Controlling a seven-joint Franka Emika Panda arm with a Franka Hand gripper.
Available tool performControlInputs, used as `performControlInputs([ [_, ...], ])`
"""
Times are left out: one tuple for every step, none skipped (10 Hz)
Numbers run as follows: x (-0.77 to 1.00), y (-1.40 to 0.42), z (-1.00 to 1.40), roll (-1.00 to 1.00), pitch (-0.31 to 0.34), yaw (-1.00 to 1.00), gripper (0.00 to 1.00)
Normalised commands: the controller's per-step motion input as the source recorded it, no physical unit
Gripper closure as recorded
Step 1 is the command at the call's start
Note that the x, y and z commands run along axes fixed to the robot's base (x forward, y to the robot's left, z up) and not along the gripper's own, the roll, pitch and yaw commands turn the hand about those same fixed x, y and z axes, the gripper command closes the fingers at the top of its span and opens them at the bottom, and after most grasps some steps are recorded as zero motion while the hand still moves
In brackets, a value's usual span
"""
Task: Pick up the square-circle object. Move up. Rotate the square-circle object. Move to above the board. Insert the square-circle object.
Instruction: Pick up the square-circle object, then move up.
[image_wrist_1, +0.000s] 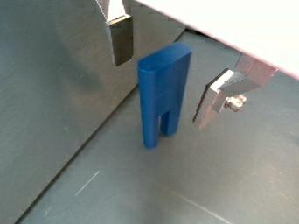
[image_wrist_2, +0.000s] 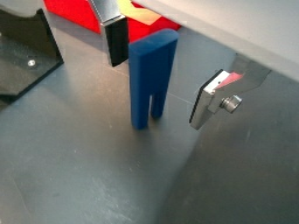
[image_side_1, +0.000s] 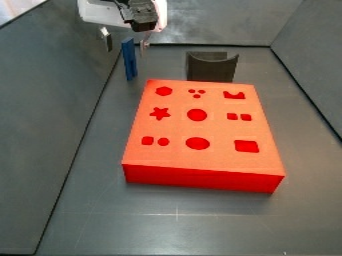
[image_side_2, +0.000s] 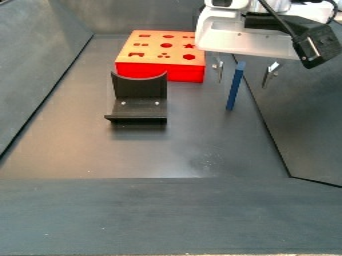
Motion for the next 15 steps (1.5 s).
performControlInputs([
  [0.17,-0.13,0.00,0.00,0.003,-0.13,0.00],
  [0.00,0.00,0.00,0.00,-0.013,0.00,0.00],
  [0.00,0.00,0.00,0.00,0.000,0.00,0.00],
  [0.00,0.00,0.00,0.00,0.000,0.00,1.00],
  [0.00,0.00,0.00,0.00,0.000,0.00,1.00],
  [0.00,0.00,0.00,0.00,0.000,0.00,1.00],
  [0.00,0.00,0.00,0.00,0.000,0.00,1.00],
  [0.00,0.00,0.00,0.00,0.000,0.00,1.00],
  [0.00,0.00,0.00,0.00,0.000,0.00,1.00],
  [0.00,0.00,0.00,0.00,0.000,0.00,1.00],
  [0.00,0.00,0.00,0.00,0.000,0.00,1.00],
  [0.00,0.00,0.00,0.00,0.000,0.00,1.00],
  [0.00,0.00,0.00,0.00,0.000,0.00,1.00],
  [0.00,0.00,0.00,0.00,0.000,0.00,1.00],
  [0.00,0.00,0.83,0.00,0.000,0.00,1.00],
])
